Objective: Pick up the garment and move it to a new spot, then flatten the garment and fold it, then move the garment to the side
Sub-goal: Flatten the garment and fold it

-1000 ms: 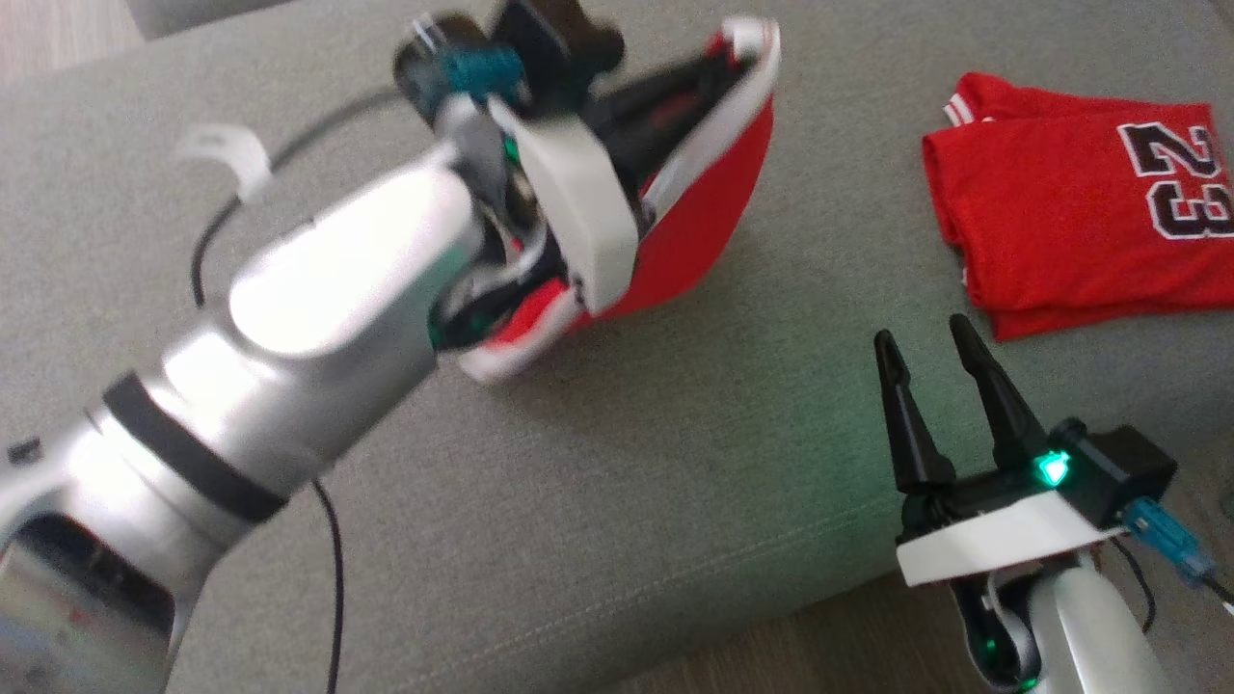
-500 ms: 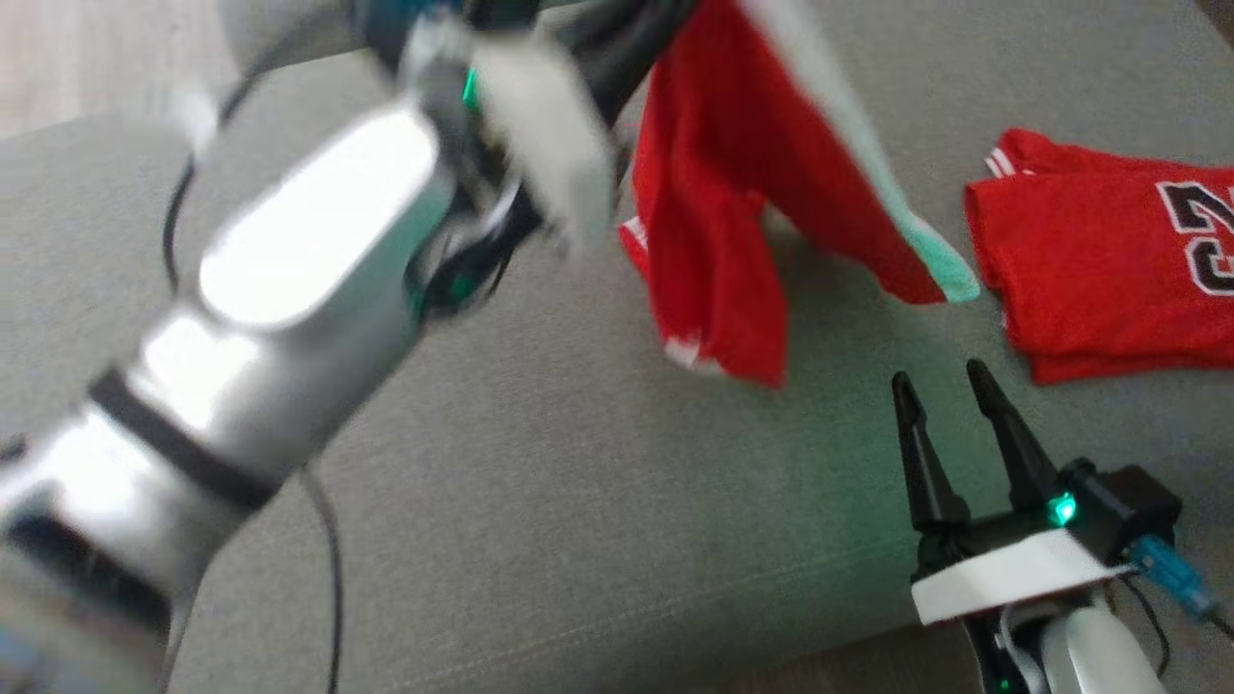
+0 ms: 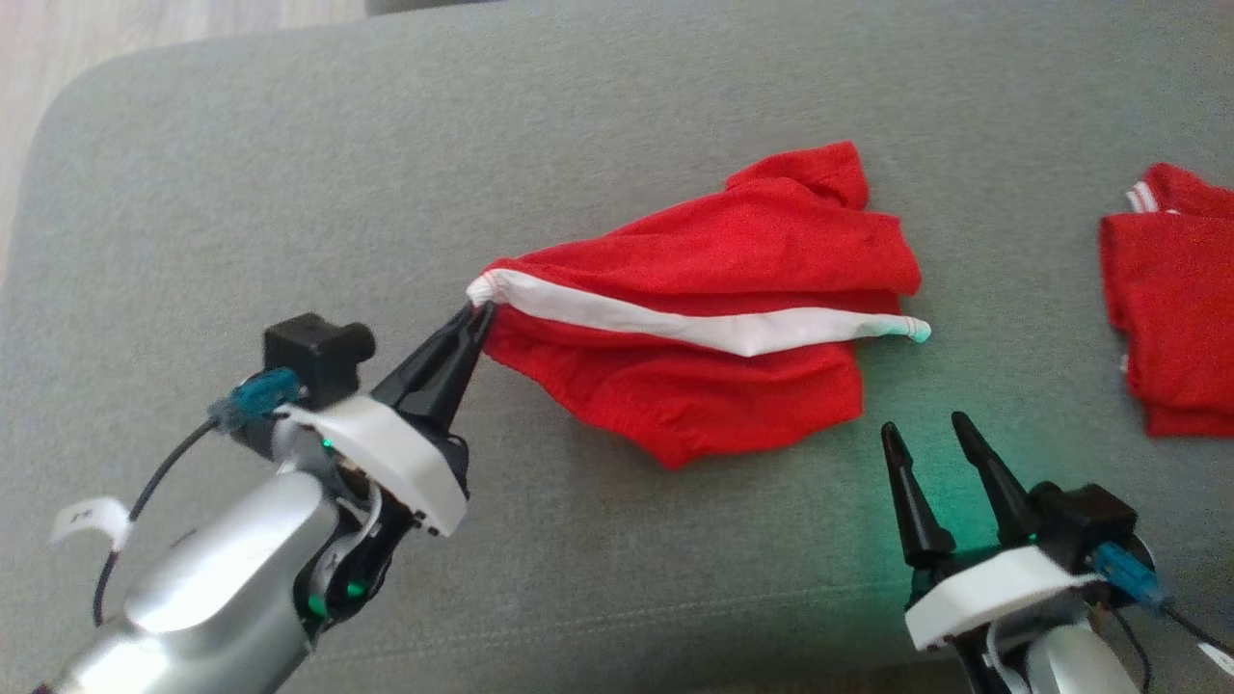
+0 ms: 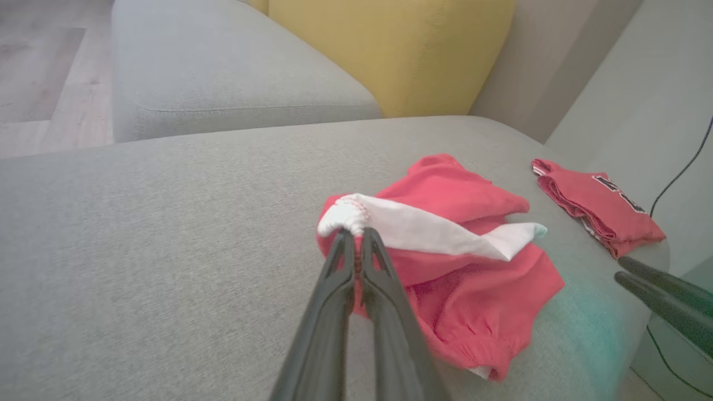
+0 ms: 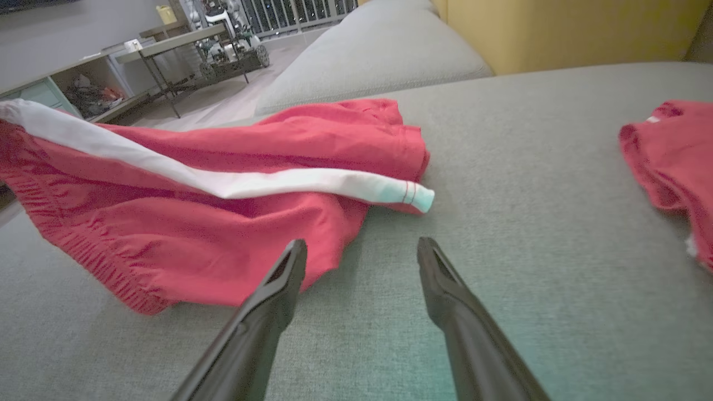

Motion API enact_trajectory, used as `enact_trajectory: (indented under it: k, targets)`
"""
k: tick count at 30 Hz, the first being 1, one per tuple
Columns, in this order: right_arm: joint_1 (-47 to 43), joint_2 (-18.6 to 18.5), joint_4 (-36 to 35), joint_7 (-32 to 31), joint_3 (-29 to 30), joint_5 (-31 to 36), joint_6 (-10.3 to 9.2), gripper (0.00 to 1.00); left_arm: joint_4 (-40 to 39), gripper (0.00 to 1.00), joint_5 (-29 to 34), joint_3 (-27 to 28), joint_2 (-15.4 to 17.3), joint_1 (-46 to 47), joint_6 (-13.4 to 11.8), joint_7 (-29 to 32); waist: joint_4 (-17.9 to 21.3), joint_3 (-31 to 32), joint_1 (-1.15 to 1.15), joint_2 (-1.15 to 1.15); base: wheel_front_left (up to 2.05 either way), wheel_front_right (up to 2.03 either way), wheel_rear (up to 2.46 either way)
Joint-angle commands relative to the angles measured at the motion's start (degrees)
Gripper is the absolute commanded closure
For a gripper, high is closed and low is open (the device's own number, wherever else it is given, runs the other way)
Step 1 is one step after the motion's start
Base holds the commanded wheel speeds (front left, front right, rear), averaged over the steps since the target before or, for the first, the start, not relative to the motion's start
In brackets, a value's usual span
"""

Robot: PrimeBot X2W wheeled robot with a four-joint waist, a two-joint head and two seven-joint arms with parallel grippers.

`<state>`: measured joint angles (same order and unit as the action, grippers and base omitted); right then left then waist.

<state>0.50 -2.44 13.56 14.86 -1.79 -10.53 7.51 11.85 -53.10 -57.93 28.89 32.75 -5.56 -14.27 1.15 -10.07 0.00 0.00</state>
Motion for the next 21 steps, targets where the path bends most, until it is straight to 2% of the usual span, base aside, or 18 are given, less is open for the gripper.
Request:
enact_trajectory:
  k: [1, 5, 9, 16, 21]
  targets:
    - [2.47, -0.45, -0.12, 0.14, -1.12, -0.15, -0.02, 0.0, -2.01, 1.0, 1.15, 4.68, 1.68, 1.09, -0.39, -0.67, -1.51, -1.27, 0.0, 0.0, 0.0, 0.0, 0.0]
    - [5.56, -0.44, 3.92, 0.14, -1.26, -1.98, -0.02, 0.0, -2.48, 1.0, 4.25, 10.14, 0.15, -2.39, -0.09, -0.71, -2.32, -2.61, 0.0, 0.0, 0.0, 0.0, 0.0]
    - [10.41, -0.44, 8.05, 0.14, 0.49, -0.67, -0.02, 0.0, -1.58, 1.0, 7.57, 14.15, -1.49, -4.07, 0.96, -0.72, -2.39, -3.85, 0.0, 0.0, 0.0, 0.0, 0.0]
    - [17.71, -0.44, 17.2, 0.14, 0.57, 5.42, -0.02, 0.0, 0.9, 1.0, 11.32, 17.56, -3.89, -5.16, 3.56, -0.72, -2.17, -4.36, 0.0, 0.0, 0.0, 0.0, 0.0]
    - [22.95, -0.44, 24.45, 0.14, -0.35, 6.42, -0.02, 0.0, 2.5, 1.0, 13.15, 19.51, -5.44, -5.62, 5.4, -0.73, -2.1, -4.37, 0.0, 0.0, 0.0, 0.0, 0.0]
